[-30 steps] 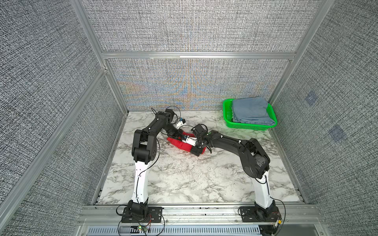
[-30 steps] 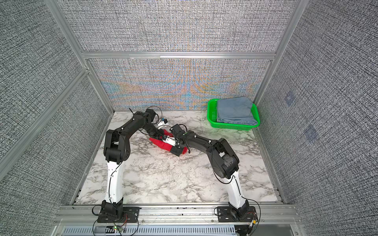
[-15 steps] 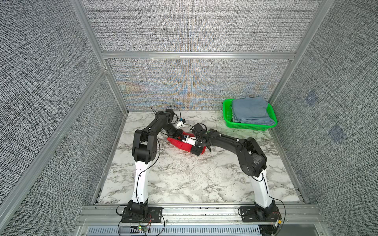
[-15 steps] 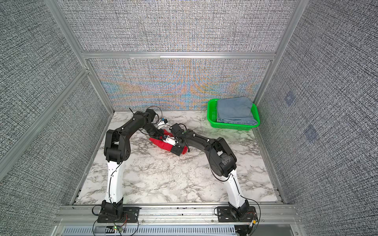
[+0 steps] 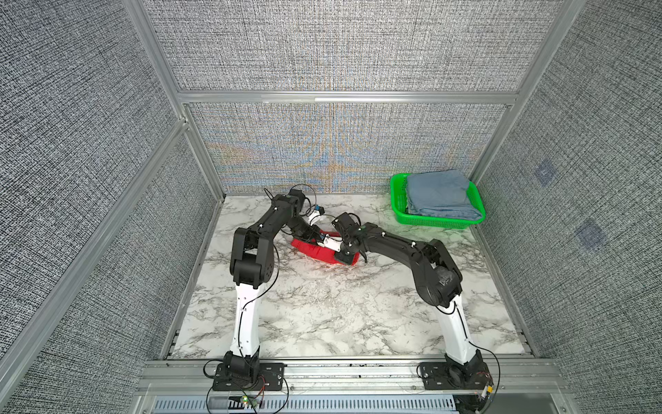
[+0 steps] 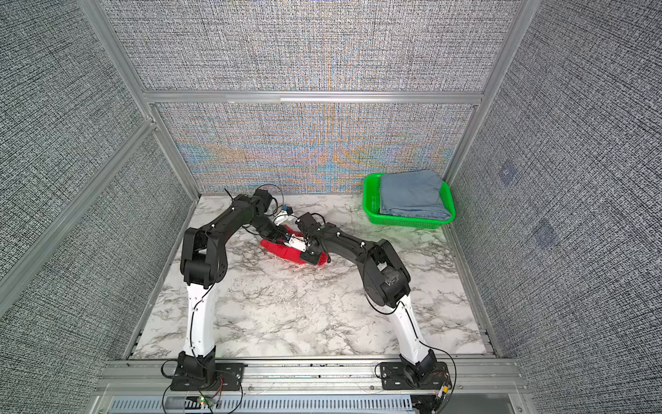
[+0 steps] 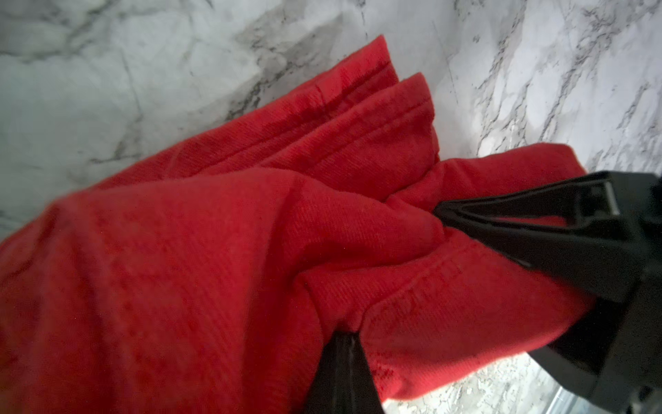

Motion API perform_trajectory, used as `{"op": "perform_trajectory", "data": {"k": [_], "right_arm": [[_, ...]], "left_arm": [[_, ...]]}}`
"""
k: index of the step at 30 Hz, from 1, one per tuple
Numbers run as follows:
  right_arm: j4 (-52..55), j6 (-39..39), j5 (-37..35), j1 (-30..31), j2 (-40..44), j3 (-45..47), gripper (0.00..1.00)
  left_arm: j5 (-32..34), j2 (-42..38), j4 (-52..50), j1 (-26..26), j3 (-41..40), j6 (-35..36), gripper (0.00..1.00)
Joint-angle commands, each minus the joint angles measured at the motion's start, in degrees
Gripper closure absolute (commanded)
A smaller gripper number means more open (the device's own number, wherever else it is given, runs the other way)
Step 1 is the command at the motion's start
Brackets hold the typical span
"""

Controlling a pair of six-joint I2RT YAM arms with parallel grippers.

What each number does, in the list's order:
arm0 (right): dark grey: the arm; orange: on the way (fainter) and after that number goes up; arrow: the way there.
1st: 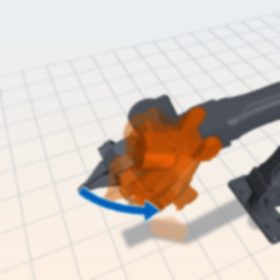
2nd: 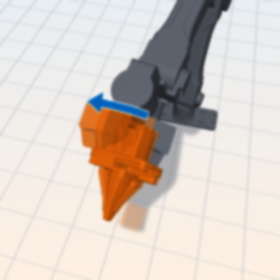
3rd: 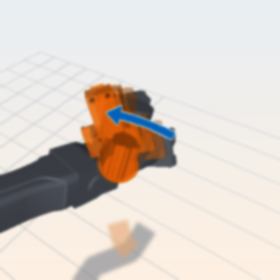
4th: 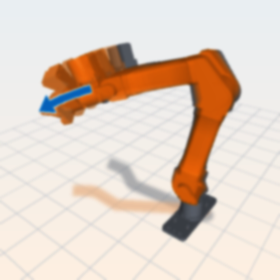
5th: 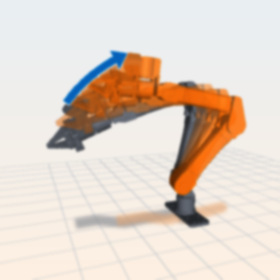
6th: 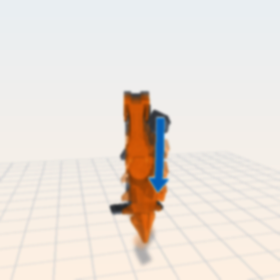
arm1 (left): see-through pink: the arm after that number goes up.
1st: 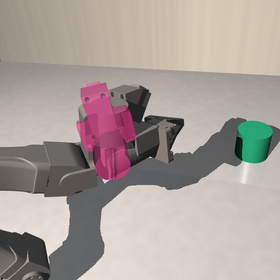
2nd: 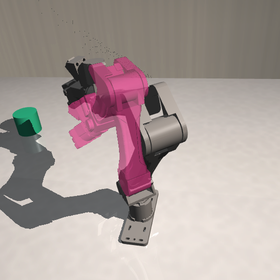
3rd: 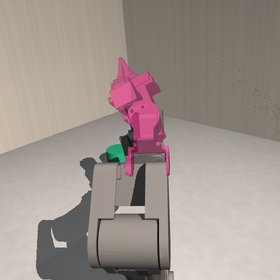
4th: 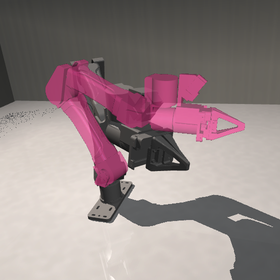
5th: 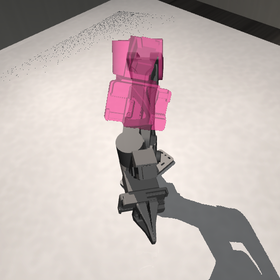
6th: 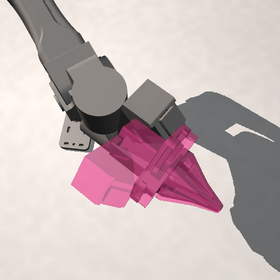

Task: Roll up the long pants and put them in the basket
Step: Pick up the long pant at the center of the board.

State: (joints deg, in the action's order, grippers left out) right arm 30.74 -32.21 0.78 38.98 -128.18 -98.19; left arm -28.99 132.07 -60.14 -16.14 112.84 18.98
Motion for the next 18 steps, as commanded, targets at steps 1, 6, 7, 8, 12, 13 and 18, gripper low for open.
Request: {"op": "perform_trajectory", "data": {"k": [1, 6, 7, 8, 12, 13, 18], "right_arm": [[6.0, 1.9, -2.0, -0.7, -1.9, 1.1, 1.00], [7.9, 3.8, 0.9, -2.1, -1.0, -1.0, 1.00], [8.2, 4.2, 1.5, -2.6, -0.7, -1.3, 1.00], [8.5, 4.7, 2.3, -3.0, -0.5, -2.0, 1.00], [8.8, 6.7, 4.7, -4.6, 1.1, -3.2, 1.00], [8.7, 7.0, 5.0, -4.7, 1.6, -3.2, 1.00], [7.1, 8.2, 5.1, -5.7, 4.8, -3.0, 1.00]], "left_arm": [[4.6, -2.3, -4.9, 0.7, 1.2, 0.4, 0.98], [2.3, -7.0, -6.4, 3.0, 4.6, -1.0, 0.98], [1.8, -7.6, -6.7, 3.5, 5.1, -1.1, 0.98], [1.3, -8.3, -6.9, 4.2, 5.4, -1.3, 0.98], [0.4, -11.1, -5.2, 7.1, 3.3, -2.0, 0.98], [0.2, -11.7, -4.5, 7.7, 2.3, -2.1, 0.98], [-0.4, -12.2, -2.2, 9.5, -2.6, -2.1, 0.98]]}}
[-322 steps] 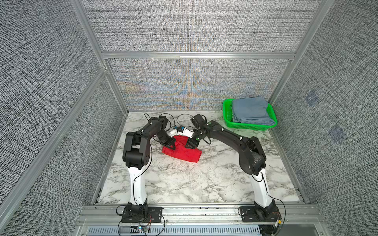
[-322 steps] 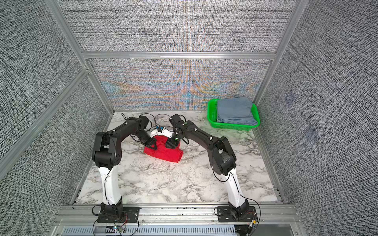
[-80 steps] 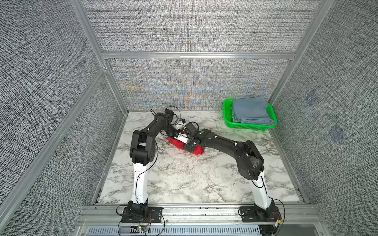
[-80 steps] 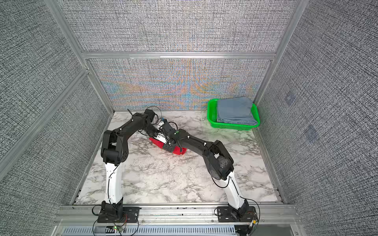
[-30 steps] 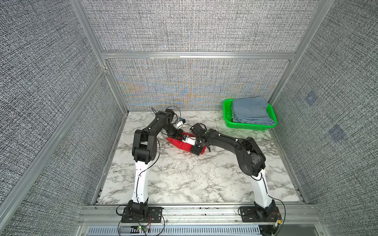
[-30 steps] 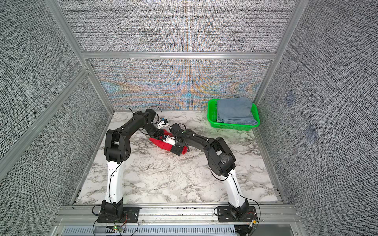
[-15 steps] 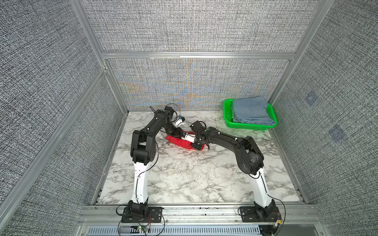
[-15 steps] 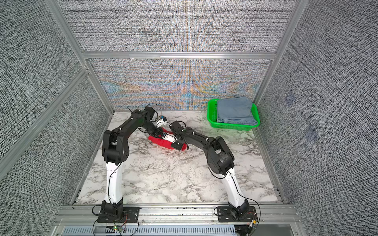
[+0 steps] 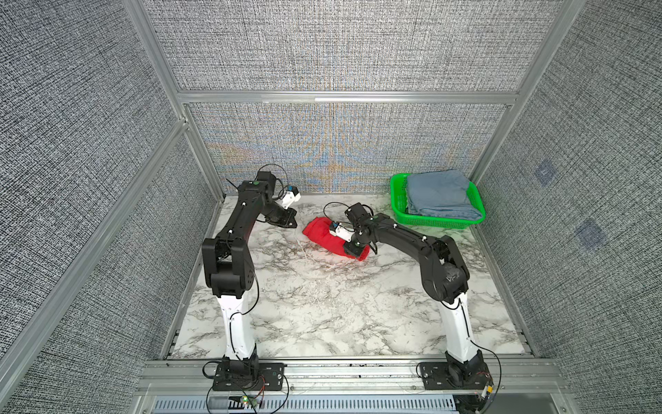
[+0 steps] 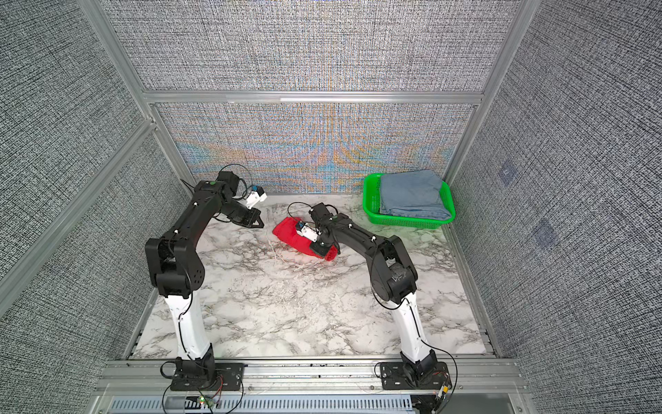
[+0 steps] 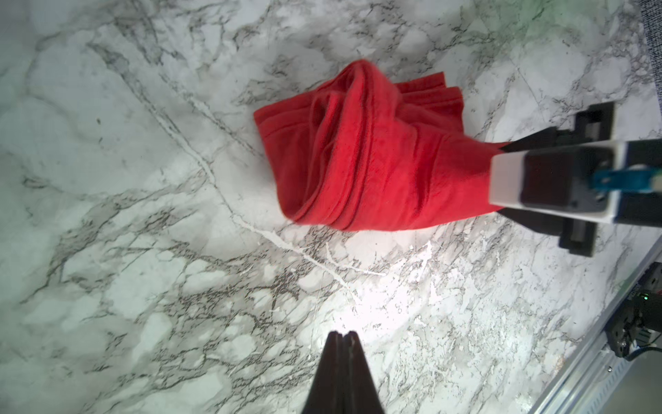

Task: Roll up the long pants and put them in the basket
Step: Pick up the long pant at the center of the board.

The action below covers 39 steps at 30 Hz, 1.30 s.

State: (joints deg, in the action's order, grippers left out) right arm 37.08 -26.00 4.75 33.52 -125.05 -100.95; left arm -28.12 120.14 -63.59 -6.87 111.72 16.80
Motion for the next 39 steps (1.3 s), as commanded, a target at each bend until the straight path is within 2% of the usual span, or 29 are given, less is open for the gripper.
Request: {"op": "perform_trajectory", "data": {"k": [1, 9, 21, 35, 39], "right_arm": [[0.6, 2.3, 1.1, -0.3, 2.2, -0.4, 1.00], [-1.8, 6.1, 2.6, -3.5, 7.1, -1.7, 1.00], [-5.5, 12.3, 8.4, -9.9, 13.4, -1.8, 1.00], [-7.4, 20.6, 24.3, -18.0, 14.7, -3.2, 1.00], [-9.2, 23.3, 24.2, -21.6, 15.1, -3.2, 1.00]], "left_arm": [[-0.9, -0.3, 1.7, 0.2, -2.4, 0.1, 0.98], [-0.9, -0.6, 3.8, 0.2, -6.6, 0.3, 0.98], [-0.5, -0.6, 4.0, 0.2, -7.7, 0.7, 0.98], [-2.1, -0.7, 2.4, 0.2, -7.9, 2.1, 0.98], [-2.2, -0.8, 2.0, 0.2, -8.1, 2.3, 0.98]]}}
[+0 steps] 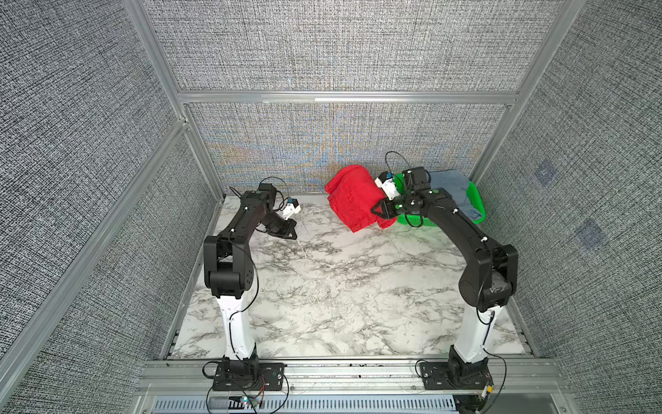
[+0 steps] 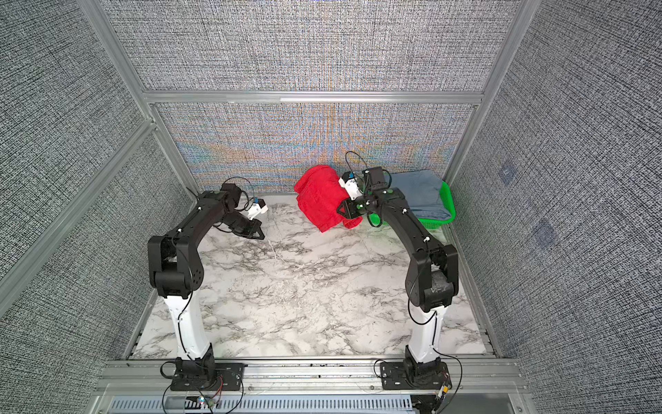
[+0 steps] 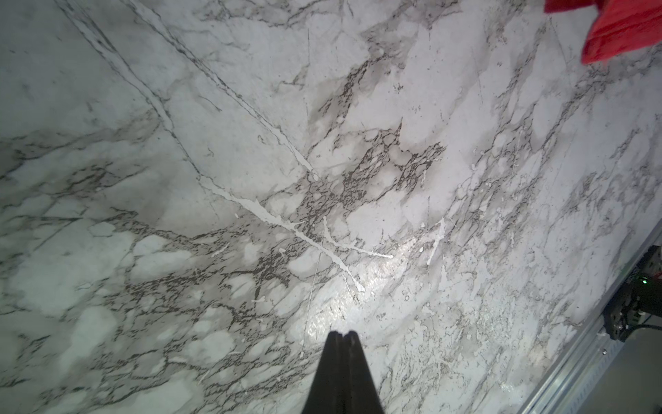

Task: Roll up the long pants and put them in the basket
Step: Pick up the long pant at the center of the board, then place the long pant in the bin.

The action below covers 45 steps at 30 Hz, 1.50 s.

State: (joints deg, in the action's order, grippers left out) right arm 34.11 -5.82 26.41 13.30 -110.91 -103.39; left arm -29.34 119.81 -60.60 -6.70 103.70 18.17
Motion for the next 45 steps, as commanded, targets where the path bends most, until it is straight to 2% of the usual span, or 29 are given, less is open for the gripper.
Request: {"op": "perform_trajectory", "data": {"k": [1, 9, 11, 13, 17, 27, 39, 42, 45], "right_arm": [[-7.0, 3.3, 1.3, -1.9, 1.5, -0.3, 1.00], [-11.8, 5.6, -9.6, -6.0, 6.7, 2.3, 1.00], [-12.5, 5.6, -14.5, -6.7, 7.9, 2.6, 1.00], [-13.0, 5.4, -20.7, -6.8, 8.9, 3.2, 1.00], [-13.9, 5.8, -28.8, -7.0, 10.3, 4.8, 1.00], [-19.3, 5.6, -43.3, -7.1, 11.9, 10.4, 1.00], [-31.4, 7.8, -48.9, -9.5, 19.9, 22.6, 1.00], [-32.6, 7.7, -48.6, -9.5, 18.4, 23.0, 1.00], [-30.3, 7.4, -46.7, -9.5, 13.2, 19.8, 1.00]], "left_arm": [[-1.1, -0.6, -1.0, 0.0, -0.2, 1.0, 0.98], [-1.6, 0.4, -1.2, 0.0, 0.0, 1.2, 0.98], [-1.9, 0.6, -1.3, 0.0, 0.1, 1.3, 0.98], [-2.0, 0.7, -1.5, 0.0, 0.2, 1.4, 0.98], [-2.5, 0.7, -1.5, 0.0, 0.2, 1.5, 0.98], [-3.0, 1.0, -2.0, 0.0, -0.2, 2.2, 0.98], [-3.8, 2.6, -2.7, 0.0, 0.5, 2.3, 0.98], [-4.0, 2.6, -2.8, -0.1, 0.6, 2.4, 0.98], [-4.1, 2.4, -3.3, -0.1, 0.9, 2.7, 0.98]]}}
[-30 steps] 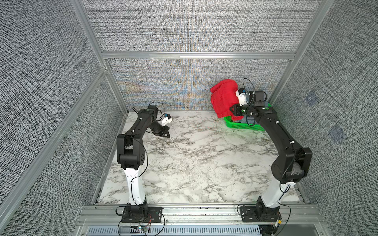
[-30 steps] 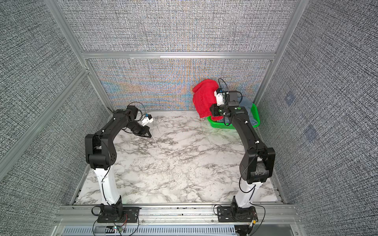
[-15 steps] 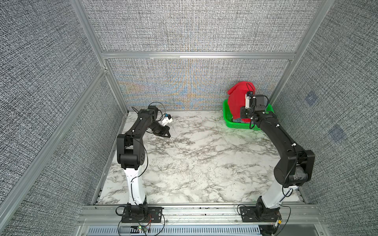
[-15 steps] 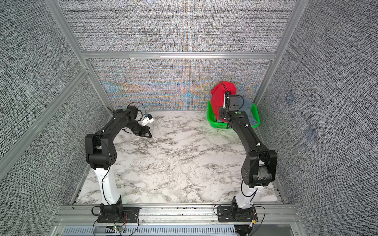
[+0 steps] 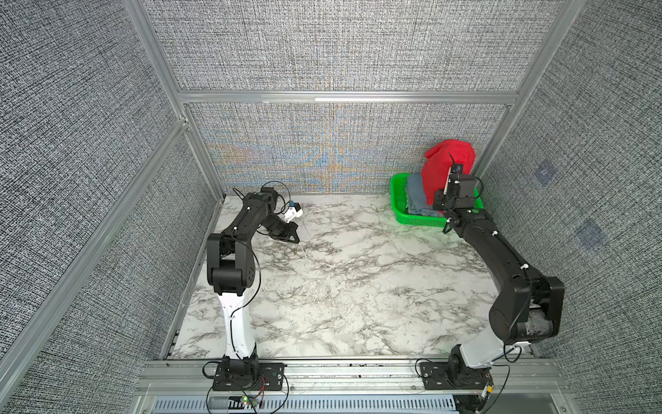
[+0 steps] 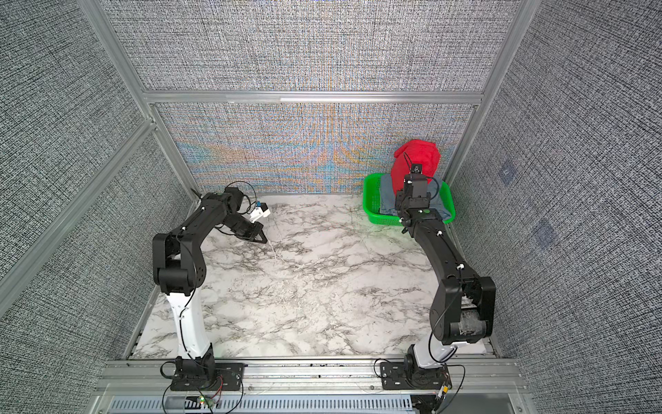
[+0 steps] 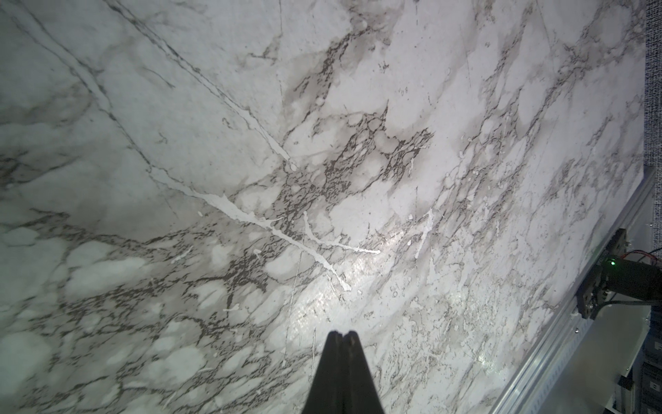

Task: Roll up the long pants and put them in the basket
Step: Place the long pant in the bin.

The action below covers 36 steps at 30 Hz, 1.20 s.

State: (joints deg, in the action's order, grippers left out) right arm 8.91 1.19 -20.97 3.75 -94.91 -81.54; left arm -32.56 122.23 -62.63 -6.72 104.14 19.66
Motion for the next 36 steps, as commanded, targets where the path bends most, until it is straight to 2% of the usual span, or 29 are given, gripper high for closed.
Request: {"op": "perform_trajectory", "data": {"k": [1, 10, 18, 24, 28, 36], "right_arm": [[-3.6, 0.5, 1.8, 0.0, -5.2, -3.9, 1.00], [5.7, -0.2, 11.1, 1.3, -23.9, -18.9, 1.00], [11.4, 0.0, 23.1, 1.4, -33.1, -28.5, 1.00], [19.3, -0.2, 33.8, 1.1, -41.4, -40.4, 1.00], [21.8, 0.0, 41.5, 1.2, -44.8, -43.4, 1.00], [29.8, 1.2, 44.5, 0.9, -51.6, -49.5, 1.00]], "left_arm": [[-0.8, -0.1, -1.4, 0.0, 0.5, 1.3, 0.98], [-0.2, -1.9, -2.2, 0.0, -1.0, 2.3, 0.98], [0.3, -2.4, -2.4, 0.0, -1.9, 2.8, 0.98], [0.1, -2.2, -2.6, 0.0, -2.0, 2.9, 0.98], [0.2, -2.1, -2.6, 0.0, -2.4, 3.2, 0.98], [0.1, -2.4, -2.6, 0.0, -2.6, 3.4, 0.98]]}}
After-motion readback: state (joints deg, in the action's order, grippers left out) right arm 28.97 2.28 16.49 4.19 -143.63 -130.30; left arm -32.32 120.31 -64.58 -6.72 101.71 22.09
